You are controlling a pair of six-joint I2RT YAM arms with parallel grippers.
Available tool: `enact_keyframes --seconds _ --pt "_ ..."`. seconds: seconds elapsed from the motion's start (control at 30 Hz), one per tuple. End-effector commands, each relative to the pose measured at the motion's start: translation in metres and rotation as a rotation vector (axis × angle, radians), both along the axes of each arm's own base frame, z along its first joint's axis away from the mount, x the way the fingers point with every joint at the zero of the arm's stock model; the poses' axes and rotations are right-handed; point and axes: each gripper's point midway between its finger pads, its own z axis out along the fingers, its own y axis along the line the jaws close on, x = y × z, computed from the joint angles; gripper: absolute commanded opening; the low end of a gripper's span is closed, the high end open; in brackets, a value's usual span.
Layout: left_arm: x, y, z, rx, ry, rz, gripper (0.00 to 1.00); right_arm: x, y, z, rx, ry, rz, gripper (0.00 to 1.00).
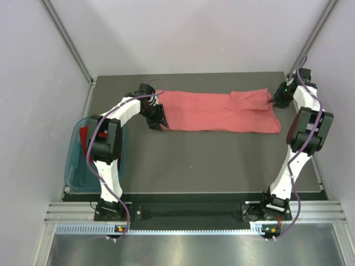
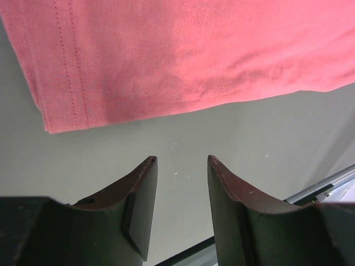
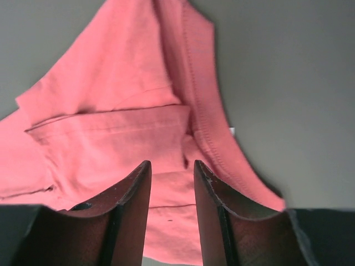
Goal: Fold and stack the t-shirts
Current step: Fold the tshirt
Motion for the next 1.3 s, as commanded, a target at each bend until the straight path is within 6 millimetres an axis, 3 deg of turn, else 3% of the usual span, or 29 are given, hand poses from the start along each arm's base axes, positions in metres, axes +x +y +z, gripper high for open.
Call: enact_keyframes --seconds 0.0,0.4,0.73,1.07,1.27 --pt "0.008 -0.003 0.004 -0.014 -0.019 -0.019 0.46 0.007 0.015 0.007 0.025 -0.035 0.067 0.37" --pt "0.010 -0.003 0.001 -0.014 -0.009 -0.020 0.46 0.011 0.022 -0.019 0.075 -0.019 0.083 0.38" --pt "0.011 -0.004 -0.002 -0.015 -0.002 -0.018 0.46 0.020 0.021 -0.021 0.068 -0.046 0.099 0.37" --pt "0.012 -0.004 -0.001 -0.015 -0.002 -0.018 0.46 0.020 0.006 -0.022 -0.009 -0.027 0.081 0.38" --pt "0.011 -0.004 -0.002 -0.013 0.000 -0.017 0.46 0.025 0.014 -0.022 0.035 -0.042 0.096 0.37"
